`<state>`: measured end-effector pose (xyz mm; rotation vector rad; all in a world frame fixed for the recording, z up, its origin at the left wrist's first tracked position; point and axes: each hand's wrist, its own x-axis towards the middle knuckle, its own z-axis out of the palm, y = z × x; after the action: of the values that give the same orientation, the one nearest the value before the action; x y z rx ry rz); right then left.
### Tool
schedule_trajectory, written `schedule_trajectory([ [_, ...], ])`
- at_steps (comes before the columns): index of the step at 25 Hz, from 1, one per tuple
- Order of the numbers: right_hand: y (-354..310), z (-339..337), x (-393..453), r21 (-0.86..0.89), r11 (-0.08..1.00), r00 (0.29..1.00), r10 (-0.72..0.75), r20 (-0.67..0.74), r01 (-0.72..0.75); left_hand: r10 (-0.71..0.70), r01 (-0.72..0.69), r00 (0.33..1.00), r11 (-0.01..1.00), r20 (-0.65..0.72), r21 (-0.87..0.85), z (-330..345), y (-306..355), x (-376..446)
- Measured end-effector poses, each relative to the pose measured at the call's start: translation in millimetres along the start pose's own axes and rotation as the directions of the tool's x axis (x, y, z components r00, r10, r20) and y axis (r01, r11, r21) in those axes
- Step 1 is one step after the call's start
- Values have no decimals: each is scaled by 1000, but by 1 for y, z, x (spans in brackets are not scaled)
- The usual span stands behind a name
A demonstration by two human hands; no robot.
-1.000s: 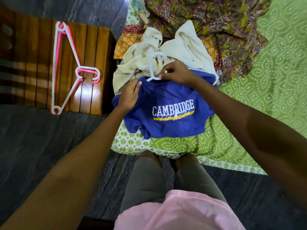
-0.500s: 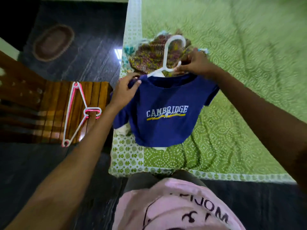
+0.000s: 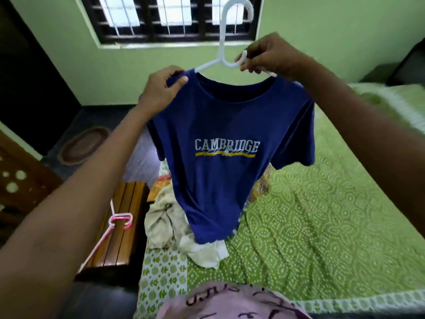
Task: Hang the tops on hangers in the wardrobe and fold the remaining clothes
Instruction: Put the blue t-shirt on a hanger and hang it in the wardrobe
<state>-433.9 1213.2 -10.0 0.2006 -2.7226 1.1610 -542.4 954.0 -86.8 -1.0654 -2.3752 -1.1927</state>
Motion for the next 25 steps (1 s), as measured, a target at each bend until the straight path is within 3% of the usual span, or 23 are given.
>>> schedule_trajectory([
  [3,-29,-40,14,-44,994,994,-102,-51,99,106,-99,988,993,-112,67,-24,24,33],
  [7,-40,-71,38,-128,972,936,-223,-272,195,240,-182,931,959,-274,219,-54,52,81],
  [12,-34,-89,53,-466,881,962,-189,-199,77,244,-195,966,911,-91,364,-70,41,109],
  [15,-38,-82,58,-485,873,888,-256,-382,43,221,-132,950,925,-222,356,-72,42,117],
  [16,-40,-77,61,-525,851,889,-260,-377,26,210,-123,961,909,-181,399,-69,42,117],
  [18,-40,-73,66,-661,750,959,-209,-190,32,182,-136,983,841,-36,524,-66,41,114],
  [19,-43,-76,69,-676,737,968,-189,-166,28,184,-142,983,836,-27,530,-69,42,116],
  [22,-49,-80,74,-635,773,906,-275,-322,8,202,-128,972,877,-116,463,-81,44,127],
  [25,-47,-77,76,-648,761,947,-218,-237,13,172,-141,985,845,-12,516,-84,44,130],
])
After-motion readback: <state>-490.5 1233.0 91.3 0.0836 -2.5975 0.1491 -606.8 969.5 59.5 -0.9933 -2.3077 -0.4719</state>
